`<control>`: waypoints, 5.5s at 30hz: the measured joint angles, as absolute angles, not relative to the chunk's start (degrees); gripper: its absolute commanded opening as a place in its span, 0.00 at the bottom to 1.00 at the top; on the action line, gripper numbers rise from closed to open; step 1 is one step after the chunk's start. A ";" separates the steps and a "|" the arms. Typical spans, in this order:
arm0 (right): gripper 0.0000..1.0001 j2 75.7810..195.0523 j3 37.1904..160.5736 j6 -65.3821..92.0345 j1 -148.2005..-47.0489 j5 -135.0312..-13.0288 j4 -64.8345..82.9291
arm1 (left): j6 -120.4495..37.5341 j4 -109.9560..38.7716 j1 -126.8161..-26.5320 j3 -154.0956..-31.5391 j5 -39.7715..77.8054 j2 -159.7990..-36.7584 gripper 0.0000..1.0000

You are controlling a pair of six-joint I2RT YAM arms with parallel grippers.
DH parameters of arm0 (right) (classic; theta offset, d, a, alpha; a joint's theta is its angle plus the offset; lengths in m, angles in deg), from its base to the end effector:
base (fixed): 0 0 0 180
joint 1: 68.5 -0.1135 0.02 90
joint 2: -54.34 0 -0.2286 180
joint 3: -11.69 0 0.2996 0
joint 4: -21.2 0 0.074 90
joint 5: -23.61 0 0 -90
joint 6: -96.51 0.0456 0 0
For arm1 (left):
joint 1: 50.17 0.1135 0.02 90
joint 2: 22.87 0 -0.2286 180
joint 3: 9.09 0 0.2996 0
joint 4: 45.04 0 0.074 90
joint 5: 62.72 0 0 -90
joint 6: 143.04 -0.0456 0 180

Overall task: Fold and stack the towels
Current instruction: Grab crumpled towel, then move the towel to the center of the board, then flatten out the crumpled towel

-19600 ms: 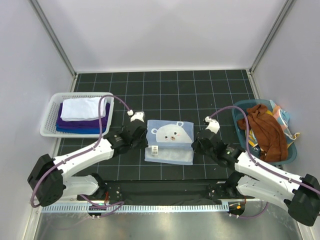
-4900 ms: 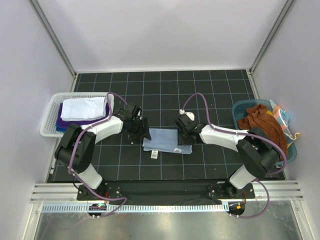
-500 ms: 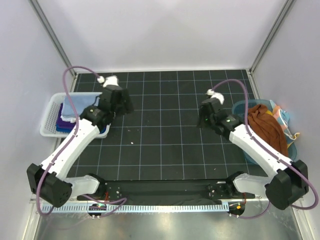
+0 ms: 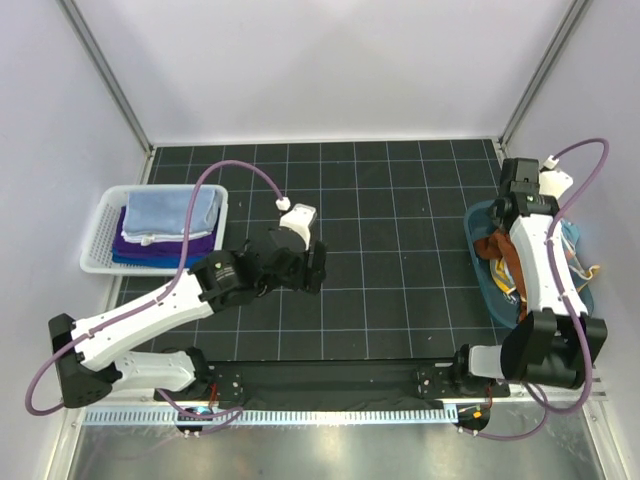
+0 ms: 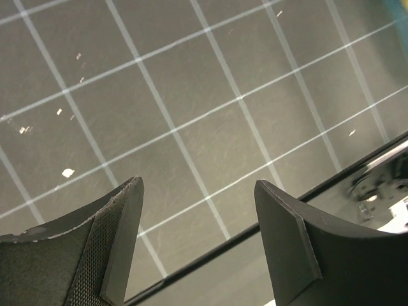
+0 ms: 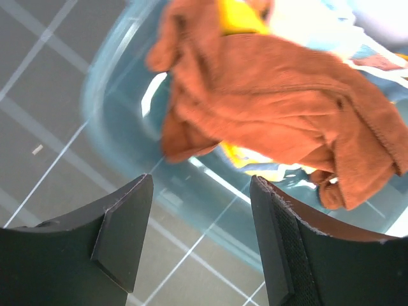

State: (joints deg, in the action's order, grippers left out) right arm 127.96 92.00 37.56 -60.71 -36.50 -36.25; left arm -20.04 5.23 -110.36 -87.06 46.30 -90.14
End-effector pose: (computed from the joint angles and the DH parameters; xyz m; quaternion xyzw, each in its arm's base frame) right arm 0.3188 -0.0666 0.2798 0.3843 0.8295 -0.1725 0.3667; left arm 0.1702 -0.2671 0.3054 0.1413 0.8838 -0.2025 0.3973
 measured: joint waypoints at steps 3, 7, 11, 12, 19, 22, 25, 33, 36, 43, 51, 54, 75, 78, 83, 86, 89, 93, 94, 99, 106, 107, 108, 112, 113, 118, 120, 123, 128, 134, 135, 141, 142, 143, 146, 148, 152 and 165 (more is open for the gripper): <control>0.68 132.07 92.35 38.85 -57.38 -35.38 -35.87 | -20.46 7.46 -110.36 -85.95 46.28 -88.37 0.74; 0.66 136.24 92.35 40.79 -53.82 -34.66 -34.32 | -21.16 9.73 -110.38 -85.88 46.28 -84.63 0.74; 0.64 138.54 92.35 42.70 -51.85 -33.64 -32.20 | -22.25 11.07 -110.36 -86.23 46.33 -81.90 0.74; 0.63 139.09 92.35 42.96 -51.53 -33.51 -31.61 | -22.40 11.20 -110.38 -86.25 46.33 -81.63 0.74; 0.63 143.22 90.77 44.82 -49.34 -34.99 -27.94 | -23.41 11.42 -110.38 -86.27 46.06 -81.50 0.74; 0.50 143.50 88.46 45.45 -48.20 -36.22 -26.50 | -23.48 11.37 -110.38 -86.25 45.65 -81.50 0.74; 0.41 143.70 86.40 45.93 -47.57 -37.35 -24.71 | -23.50 11.22 -110.38 -85.73 45.43 -81.50 0.74; 0.01 143.61 85.09 46.15 -47.37 -38.51 -22.63 | -23.76 11.15 -110.38 -85.22 45.02 -81.44 0.74; 0.01 142.74 85.16 46.32 -47.37 -38.62 -23.07 | -23.93 11.15 -110.38 -85.22 44.80 -81.44 0.74; 0.01 134.98 88.94 46.56 -47.37 -40.83 -27.00 | -24.85 11.09 -110.38 -85.22 44.77 -80.63 0.74; 0.01 125.03 96.06 47.44 -48.42 -48.08 -28.81 | -25.05 11.13 -110.34 -87.10 45.98 -80.28 0.73; 0.01 124.92 100.22 47.42 -53.45 -48.76 -30.50 | -25.22 11.18 -109.44 -88.81 46.37 -80.70 0.73; 0.01 130.80 90.93 50.24 -115.79 -41.72 -22.24 | -26.82 10.91 -83.52 -96.13 37.74 -85.98 0.77; 0.08 125.73 74.27 53.58 -121.45 -42.42 -20.81 | -25.90 9.65 -83.52 -93.71 36.29 -89.18 0.77; 0.46 115.94 58.67 58.59 -124.57 -42.99 -24.05 | -23.59 6.26 -83.41 -91.19 34.02 -99.49 0.76; 0.58 109.21 58.78 59.00 -124.64 -41.68 -26.08 | -22.16 4.95 -83.41 -90.08 33.63 -105.44 0.76; 0.53 107.94 63.89 56.95 -124.64 -39.30 -27.35 | -21.25 4.23 -83.39 -89.99 33.74 -109.22 0.73; 0.49 115.94 75.28 49.14 -124.59 -37.40 -23.22 | -19.43 2.98 -82.86 -89.75 34.81 -110.27 0.63; 0.48 118.45 77.33 47.11 -124.40 -37.53 -21.60 | -18.82 2.76 -82.56 -89.64 35.03 -110.27 0.62; 0.46 137.14 86.93 37.12 -121.23 -44.61 -10.37 | -15.37 1.30 -80.35 -88.13 38.48 -112.17 0.59; 0.45 155.30 94.80 29.89 -117.18 -56.32 -3.13 | -11.32 -0.08 -77.03 -85.86 41.34 -120.30 0.59; 0.45 157.53 96.44 29.04 -116.94 -57.42 -2.74 | -10.89 -0.23 -76.76 -85.81 41.65 -121.09 0.59; 0.45 159.11 97.53 28.53 -116.90 -58.20 -2.02 | -10.30 -0.41 -76.59 -85.66 41.80 -121.52 0.59; 0.45 164.88 101.24 26.92 -116.86 -60.50 -0.55 | -8.64 -1.44 -75.91 -85.18 41.58 -122.38 0.57; 0.45 166.10 101.92 26.70 -116.86 -60.89 -0.31 | -8.26 -1.94 -75.71 -85.18 41.19 -122.79 0.57; 0.45 169.49 102.86 26.48 -116.86 -61.46 0.26 | -6.60 -4.12 -75.12 -84.94 39.20 -124.91 0.56; 0.42 170.41 103.15 26.50 -116.86 -61.55 0.21 | -5.97 -4.82 -75.10 -84.79 38.57 -125.52 0.56; 0.32 171.43 103.89 26.67 -116.75 -61.53 0.32 | -5.09 -6.00 -75.10 -84.66 37.91 -125.57 0.56; 0.13 171.63 104.04 27.85 -115.98 -61.48 1.37 | -3.91 -7.82 -75.10 -84.22 37.28 -125.57 0.52; 0.05 171.35 103.85 29.38 -113.71 -61.70 2.48 | -2.91 -9.92 -74.86 -83.59 36.25 -125.61 0.34; 0.04 171.02 103.45 29.54 -113.34 -61.64 2.57 | -2.69 -10.16 -74.84 -83.50 36.16 -125.63 0.30; 0.01 166.54 100.13 30.54 -110.12 -61.44 2.51 | -2.67 -11.42 -74.84 -83.54 34.26 -126.27 0.04; 0.01 165.51 99.87 30.63 -109.47 -61.42 2.24 | -2.86 -11.47 -74.84 -83.72 33.91 -126.40 0.02; 0.01 164.53 99.52 30.63 -108.68 -61.44 2.29 | -3.26 -11.36 -74.84 -84.15 33.50 -126.68 0.00; 0.01 161.29 98.40 30.59 -106.19 -61.07 2.05 | -4.57 -11.10 -74.84 -86.16 32.53 -127.91 0.00; 0.01 159.02 97.24 30.39 -104.49 -60.78 1.83 | -5.97 -10.18 -74.84 -88.09 32.10 -128.56 0.00; 0.01 155.41 95.61 29.52 -101.91 -59.25 0.17 | -9.09 -8.34 -74.84 -91.93 31.92 -128.61 0.00; 0.01 132.59 95.58 24.07 -101.82 -57.09 -10.02 | -24.92 9.36 -74.84 -108.52 31.00 -111.97 0.00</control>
State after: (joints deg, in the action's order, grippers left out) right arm 132.59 95.58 24.07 -101.82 -57.09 -10.02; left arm -24.92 9.36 -74.84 -108.52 31.00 -111.97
